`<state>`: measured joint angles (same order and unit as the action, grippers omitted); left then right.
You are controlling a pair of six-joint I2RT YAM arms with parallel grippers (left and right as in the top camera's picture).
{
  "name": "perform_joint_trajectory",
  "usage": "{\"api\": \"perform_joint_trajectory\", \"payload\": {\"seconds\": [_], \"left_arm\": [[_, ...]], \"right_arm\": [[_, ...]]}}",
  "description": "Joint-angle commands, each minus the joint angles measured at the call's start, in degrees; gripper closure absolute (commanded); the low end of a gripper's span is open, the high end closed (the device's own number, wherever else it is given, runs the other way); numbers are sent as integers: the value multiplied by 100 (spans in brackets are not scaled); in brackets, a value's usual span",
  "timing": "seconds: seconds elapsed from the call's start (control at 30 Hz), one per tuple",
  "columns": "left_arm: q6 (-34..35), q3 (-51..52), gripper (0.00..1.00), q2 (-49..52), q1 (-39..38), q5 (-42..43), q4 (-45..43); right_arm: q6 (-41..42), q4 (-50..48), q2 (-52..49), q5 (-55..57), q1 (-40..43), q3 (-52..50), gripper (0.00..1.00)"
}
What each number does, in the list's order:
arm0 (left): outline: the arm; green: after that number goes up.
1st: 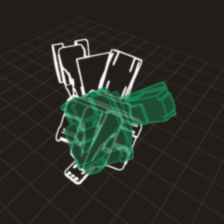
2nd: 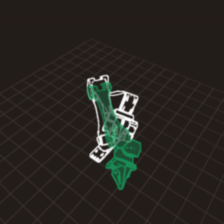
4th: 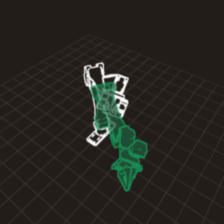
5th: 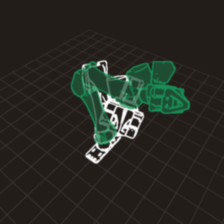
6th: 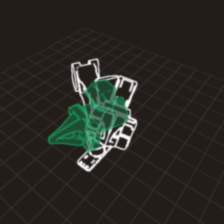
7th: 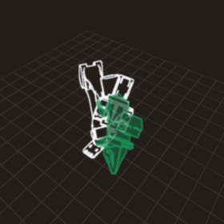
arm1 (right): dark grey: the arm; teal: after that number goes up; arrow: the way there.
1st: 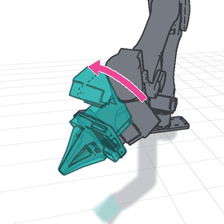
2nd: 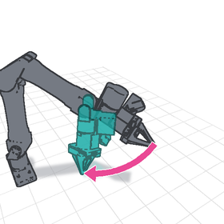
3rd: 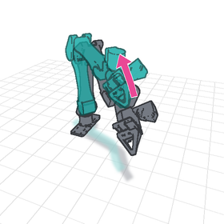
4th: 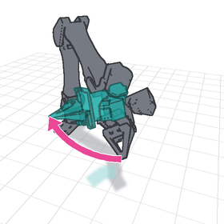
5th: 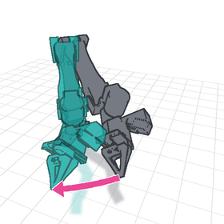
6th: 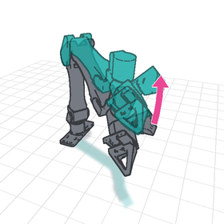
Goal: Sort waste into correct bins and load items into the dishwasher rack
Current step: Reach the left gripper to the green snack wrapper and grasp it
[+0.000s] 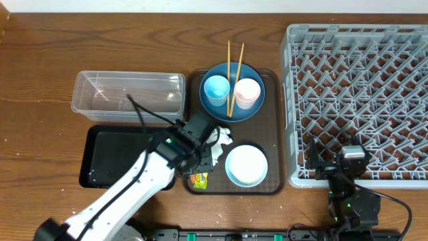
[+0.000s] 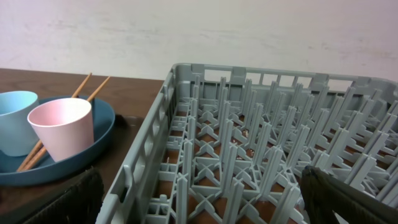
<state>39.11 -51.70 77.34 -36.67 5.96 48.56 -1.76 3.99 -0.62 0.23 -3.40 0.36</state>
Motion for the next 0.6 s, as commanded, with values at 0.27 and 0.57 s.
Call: {"api": "perform_joint_trajectory", "payload": {"seconds": [0.27, 0.57], "left_arm": [[61, 59, 46, 1115, -17, -109, -310], [63, 59, 69, 1292, -17, -109, -546]], "right_arm": [[-4, 20, 24, 39, 35, -4, 1], [-4, 20, 24, 39, 35, -4, 1]]}}
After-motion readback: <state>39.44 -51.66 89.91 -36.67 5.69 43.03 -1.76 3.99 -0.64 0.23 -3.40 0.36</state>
